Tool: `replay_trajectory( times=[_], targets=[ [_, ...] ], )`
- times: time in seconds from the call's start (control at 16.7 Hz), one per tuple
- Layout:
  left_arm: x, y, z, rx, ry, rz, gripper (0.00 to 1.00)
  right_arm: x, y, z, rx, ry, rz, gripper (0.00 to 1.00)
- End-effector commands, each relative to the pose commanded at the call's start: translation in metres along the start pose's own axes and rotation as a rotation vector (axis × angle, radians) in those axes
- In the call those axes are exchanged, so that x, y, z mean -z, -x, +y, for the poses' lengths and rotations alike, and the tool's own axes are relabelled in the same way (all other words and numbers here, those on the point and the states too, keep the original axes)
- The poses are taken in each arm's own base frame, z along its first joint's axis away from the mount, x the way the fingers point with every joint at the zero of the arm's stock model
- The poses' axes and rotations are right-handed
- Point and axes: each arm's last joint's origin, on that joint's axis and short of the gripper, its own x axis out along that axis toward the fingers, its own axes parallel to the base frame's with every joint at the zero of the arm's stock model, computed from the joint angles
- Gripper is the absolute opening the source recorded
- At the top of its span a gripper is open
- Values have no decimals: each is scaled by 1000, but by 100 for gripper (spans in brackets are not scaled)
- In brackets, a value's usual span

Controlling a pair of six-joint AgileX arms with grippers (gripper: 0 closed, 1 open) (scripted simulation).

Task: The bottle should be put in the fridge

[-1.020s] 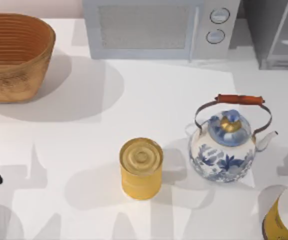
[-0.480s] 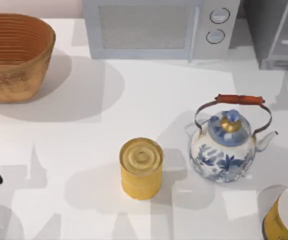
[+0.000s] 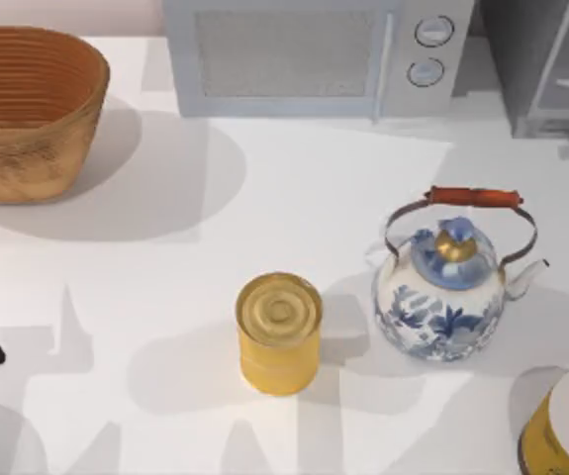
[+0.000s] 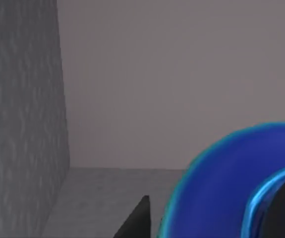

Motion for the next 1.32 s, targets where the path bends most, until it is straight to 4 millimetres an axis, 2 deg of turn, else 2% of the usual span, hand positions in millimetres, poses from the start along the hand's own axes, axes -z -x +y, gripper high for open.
replay_trajectory(
  times=[0.18, 0.36, 0.72, 0.84, 1.32],
  targets=[
    [0, 0, 0, 0, 0, 0, 100, 36, -20, -16, 11, -8, 16, 1],
    [0, 0, 0, 0, 0, 0, 100, 54, -28, -24, 17, -9, 19, 1],
    [0, 0, 0, 0, 0, 0, 100, 57, -29, -22, 14, -14, 28, 1],
    [0, 0, 0, 0, 0, 0, 100, 61, -37, -24, 17, -16, 39, 1],
    [0, 0, 0, 0, 0, 0, 100, 54, -118, -26, 12, 0, 9, 1]
  ],
)
